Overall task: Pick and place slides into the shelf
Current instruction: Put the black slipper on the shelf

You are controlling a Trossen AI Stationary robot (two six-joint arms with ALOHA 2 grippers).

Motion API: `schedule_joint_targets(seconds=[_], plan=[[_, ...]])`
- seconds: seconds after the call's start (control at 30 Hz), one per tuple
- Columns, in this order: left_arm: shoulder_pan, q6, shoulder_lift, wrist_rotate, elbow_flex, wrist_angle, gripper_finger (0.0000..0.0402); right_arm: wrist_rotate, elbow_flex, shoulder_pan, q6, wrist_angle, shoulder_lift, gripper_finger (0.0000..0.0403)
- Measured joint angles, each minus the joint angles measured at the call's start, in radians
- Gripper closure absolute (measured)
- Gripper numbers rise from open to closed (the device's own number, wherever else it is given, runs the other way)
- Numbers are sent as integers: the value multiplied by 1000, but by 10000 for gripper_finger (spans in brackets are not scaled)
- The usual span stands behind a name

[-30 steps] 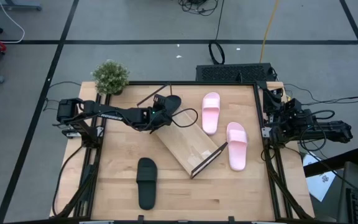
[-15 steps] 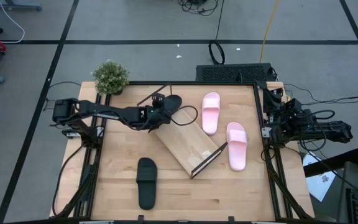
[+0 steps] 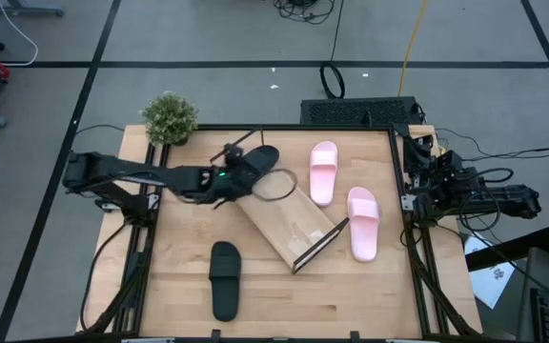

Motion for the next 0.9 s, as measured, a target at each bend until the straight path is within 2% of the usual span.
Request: schedule_joint_targets(seconds=[0.07, 0.17, 0.23, 0.3, 0.4, 0.47, 0.67, 0.8, 0.9], plan=[[-51, -33, -31, 3, 17, 7, 231, 2, 0, -1, 1, 5, 4, 344], [-134, -150, -103, 56, 14, -87, 231, 6, 0, -2, 2, 23, 15, 344], [-197, -311, -143, 138, 41, -128, 231, 7, 0, -1, 0, 32, 25, 344], [-258, -491, -168, 219, 69, -237, 231, 24, 0, -2, 2, 39, 32, 344], [-366, -740, -159, 252, 131, -302, 231, 27, 0, -1, -2, 53, 45, 344], [-437, -881, -141, 257, 159, -385, 231, 28, 0, -2, -2, 52, 47, 344], [-602, -1246, -20, 354, 221, -368, 231, 24, 0, -2, 14, 62, 56, 344], [-694, -1397, 80, 447, 236, -375, 231, 18, 0, -2, 96, 62, 57, 344], [-752, -1460, 163, 459, 241, -368, 231, -21, 0, -2, 114, 60, 58, 344]])
